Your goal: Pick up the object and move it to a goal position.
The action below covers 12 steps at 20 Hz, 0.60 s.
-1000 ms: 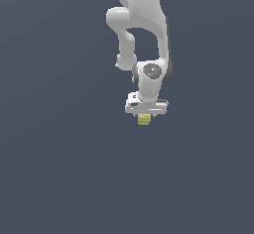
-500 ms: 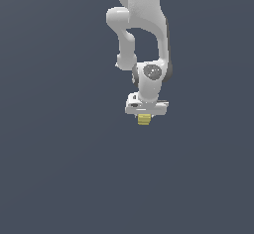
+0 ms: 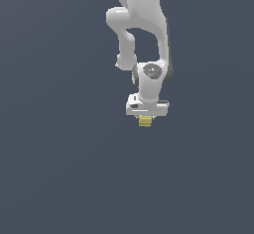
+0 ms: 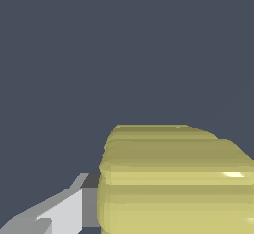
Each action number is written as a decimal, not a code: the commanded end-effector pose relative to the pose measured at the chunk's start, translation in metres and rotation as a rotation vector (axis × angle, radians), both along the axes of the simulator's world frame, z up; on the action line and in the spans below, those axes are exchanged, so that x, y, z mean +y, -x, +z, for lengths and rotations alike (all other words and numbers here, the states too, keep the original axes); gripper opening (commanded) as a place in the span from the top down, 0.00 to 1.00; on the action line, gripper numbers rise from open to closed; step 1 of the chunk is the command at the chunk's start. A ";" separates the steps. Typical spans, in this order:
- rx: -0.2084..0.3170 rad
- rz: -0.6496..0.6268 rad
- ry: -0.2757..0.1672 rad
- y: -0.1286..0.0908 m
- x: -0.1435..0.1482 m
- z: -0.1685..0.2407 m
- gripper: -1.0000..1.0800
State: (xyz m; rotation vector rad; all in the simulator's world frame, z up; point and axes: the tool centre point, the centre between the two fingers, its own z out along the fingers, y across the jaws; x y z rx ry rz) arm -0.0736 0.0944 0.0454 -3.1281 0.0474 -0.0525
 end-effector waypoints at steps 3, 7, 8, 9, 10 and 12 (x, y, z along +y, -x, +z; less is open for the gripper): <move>-0.070 0.030 -0.023 -0.026 0.005 0.012 1.00; -0.165 0.071 -0.056 -0.060 0.013 0.032 1.00; -0.192 0.083 -0.065 -0.069 0.016 0.038 1.00; -0.220 0.095 -0.074 -0.079 0.018 0.045 1.00; -0.248 0.107 -0.084 -0.088 0.021 0.052 1.00; -0.306 0.132 -0.104 -0.106 0.027 0.068 1.00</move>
